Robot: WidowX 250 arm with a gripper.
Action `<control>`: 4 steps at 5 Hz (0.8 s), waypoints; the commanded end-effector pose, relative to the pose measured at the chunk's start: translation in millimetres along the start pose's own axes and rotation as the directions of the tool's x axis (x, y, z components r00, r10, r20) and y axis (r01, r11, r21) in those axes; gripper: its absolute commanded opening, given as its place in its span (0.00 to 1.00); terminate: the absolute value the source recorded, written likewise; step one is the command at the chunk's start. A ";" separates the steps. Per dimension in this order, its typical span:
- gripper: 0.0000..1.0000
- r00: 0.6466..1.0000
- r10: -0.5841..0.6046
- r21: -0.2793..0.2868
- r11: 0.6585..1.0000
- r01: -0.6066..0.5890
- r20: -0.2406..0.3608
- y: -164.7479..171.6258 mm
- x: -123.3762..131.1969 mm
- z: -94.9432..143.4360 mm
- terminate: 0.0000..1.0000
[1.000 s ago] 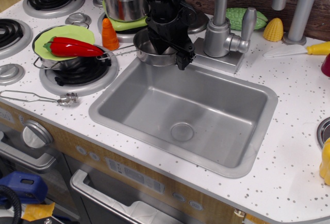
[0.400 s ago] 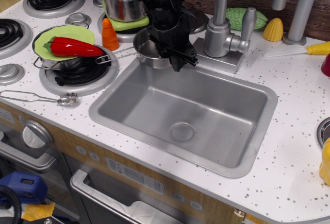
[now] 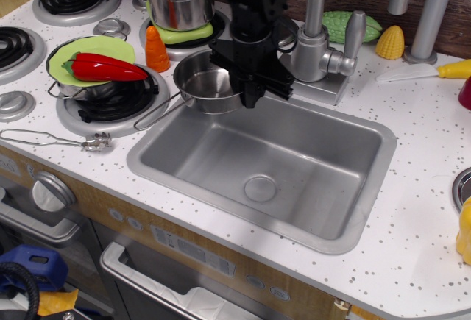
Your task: Put pan in sink
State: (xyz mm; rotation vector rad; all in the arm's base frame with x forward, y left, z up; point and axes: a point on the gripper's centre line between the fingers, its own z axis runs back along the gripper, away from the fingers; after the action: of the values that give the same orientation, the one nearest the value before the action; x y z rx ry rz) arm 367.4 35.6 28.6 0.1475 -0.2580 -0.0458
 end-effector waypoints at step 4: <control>0.00 0.979 0.088 -0.085 0.994 -0.073 0.187 -43.5 7.3 -9.9 0.00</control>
State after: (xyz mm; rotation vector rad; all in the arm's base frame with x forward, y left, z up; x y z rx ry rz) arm 371.9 -10.4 1.2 0.0491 -0.4383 -0.0050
